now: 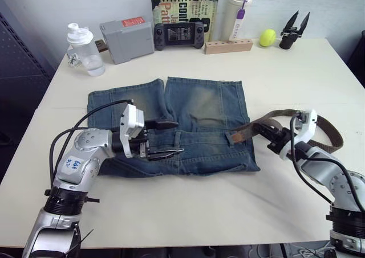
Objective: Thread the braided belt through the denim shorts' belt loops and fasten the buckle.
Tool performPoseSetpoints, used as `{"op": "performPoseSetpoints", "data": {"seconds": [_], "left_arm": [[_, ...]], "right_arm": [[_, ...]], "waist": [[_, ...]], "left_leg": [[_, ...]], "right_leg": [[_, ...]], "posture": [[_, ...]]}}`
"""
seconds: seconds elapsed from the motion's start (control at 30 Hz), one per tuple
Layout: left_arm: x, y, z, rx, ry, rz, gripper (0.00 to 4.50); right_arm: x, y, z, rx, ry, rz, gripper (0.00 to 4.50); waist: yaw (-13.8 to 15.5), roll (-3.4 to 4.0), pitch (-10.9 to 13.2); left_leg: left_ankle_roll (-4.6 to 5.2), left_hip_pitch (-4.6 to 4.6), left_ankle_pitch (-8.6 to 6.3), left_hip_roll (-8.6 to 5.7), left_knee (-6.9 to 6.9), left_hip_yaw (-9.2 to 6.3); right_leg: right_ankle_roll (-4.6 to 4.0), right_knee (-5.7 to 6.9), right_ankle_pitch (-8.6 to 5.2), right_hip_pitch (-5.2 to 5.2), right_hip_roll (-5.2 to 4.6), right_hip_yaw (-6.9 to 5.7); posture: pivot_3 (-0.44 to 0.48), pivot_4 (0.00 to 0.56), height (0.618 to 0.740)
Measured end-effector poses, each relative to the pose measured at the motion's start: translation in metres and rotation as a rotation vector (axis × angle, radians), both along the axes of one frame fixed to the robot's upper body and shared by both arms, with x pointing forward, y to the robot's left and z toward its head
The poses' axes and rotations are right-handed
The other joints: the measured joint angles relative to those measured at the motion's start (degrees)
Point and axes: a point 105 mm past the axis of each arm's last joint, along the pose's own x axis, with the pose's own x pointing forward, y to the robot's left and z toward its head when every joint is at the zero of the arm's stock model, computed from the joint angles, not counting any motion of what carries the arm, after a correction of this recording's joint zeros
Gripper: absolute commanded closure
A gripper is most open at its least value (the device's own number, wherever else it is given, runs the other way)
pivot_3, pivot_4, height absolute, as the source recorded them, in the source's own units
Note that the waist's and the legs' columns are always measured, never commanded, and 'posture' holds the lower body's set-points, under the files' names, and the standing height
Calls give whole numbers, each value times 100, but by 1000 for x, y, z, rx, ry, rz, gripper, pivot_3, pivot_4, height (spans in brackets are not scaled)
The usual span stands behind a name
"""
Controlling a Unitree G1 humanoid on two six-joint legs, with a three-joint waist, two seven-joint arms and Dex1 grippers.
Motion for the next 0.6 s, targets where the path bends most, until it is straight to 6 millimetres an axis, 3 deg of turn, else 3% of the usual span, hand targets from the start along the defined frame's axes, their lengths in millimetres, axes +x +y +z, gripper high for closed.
{"op": "performPoseSetpoints", "data": {"seconds": [0.17,0.33,0.5,0.6], "left_arm": [[1,-9,-3,14,-24,-20,298],[10,-20,-5,69,-118,-34,298],[29,-47,-14,199,-331,-61,298],[38,-51,-20,263,-418,-57,298]], "right_arm": [[3,20,-4,24,1,22,4500],[0,32,-31,90,98,12,4500],[1,35,-34,148,123,5,4500],[1,38,-34,156,124,10,4500]], "waist": [[6,-1,-1],[-6,0,-3],[-2,-45,-29],[-16,-45,-29]], "left_leg": [[0,0,0,0,2,-2],[0,2,0,-1,1,1],[-1,6,1,1,2,-3],[-1,6,1,4,-3,-2]], "right_leg": [[0,1,0,1,0,0],[0,2,0,1,1,0],[0,0,0,8,5,-4],[0,-2,0,7,9,-5]], "posture": [[0,150,726],[0,150,726],[0,150,726],[0,150,726]]}}
